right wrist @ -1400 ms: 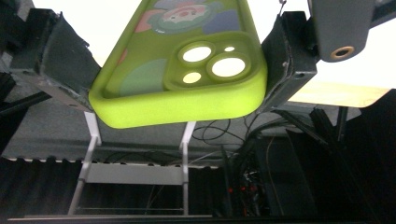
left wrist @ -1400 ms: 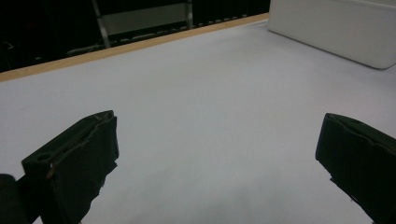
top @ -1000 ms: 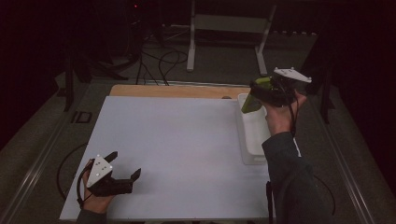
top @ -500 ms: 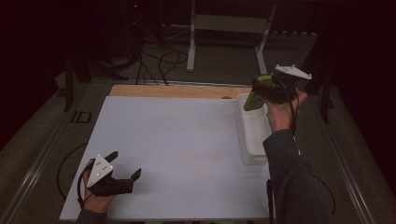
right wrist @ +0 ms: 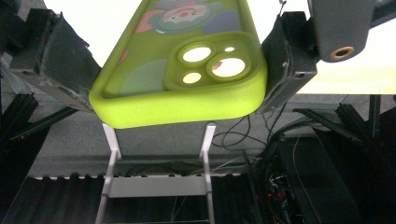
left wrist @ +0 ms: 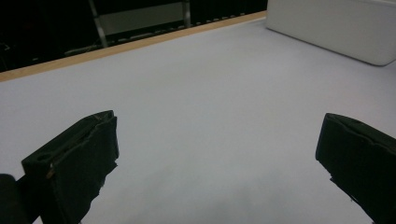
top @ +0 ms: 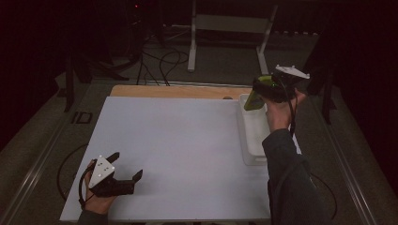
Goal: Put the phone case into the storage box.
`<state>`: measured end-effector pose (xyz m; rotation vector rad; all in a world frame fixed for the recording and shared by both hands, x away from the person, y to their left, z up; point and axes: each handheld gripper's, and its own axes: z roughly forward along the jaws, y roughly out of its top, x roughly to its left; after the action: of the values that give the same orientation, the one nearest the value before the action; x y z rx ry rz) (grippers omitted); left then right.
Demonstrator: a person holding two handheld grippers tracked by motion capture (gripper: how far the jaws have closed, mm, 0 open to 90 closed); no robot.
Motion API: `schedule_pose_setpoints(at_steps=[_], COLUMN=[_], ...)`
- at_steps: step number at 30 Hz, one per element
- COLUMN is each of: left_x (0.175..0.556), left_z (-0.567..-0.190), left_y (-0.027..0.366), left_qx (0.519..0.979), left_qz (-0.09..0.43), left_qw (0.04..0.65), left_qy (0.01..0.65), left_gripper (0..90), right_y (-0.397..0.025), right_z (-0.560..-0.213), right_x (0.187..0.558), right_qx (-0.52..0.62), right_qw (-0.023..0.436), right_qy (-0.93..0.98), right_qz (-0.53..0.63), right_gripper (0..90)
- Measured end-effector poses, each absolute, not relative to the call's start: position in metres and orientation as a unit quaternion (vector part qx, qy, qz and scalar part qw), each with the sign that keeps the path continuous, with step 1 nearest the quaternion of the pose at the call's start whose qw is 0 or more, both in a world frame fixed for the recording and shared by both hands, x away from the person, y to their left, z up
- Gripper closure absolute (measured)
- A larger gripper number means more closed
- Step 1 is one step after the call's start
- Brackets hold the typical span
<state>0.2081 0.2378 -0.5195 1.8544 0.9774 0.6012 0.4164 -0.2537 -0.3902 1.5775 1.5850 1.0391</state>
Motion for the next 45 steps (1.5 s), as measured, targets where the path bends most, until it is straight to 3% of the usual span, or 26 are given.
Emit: schedule_pose_setpoints(at_steps=[45], left_x=[0.206], left_z=[-0.52], left_y=[0.24], left_qx=[0.751], left_qz=[0.244], left_qw=[0.469], left_qy=[0.396], left_gripper=[0.0], right_y=[-0.247], right_z=[-0.415], right_x=[0.45], right_qx=[0.628], right_qw=[0.341], right_qy=[0.601], right_qz=[0.357], right_gripper=[17.3])
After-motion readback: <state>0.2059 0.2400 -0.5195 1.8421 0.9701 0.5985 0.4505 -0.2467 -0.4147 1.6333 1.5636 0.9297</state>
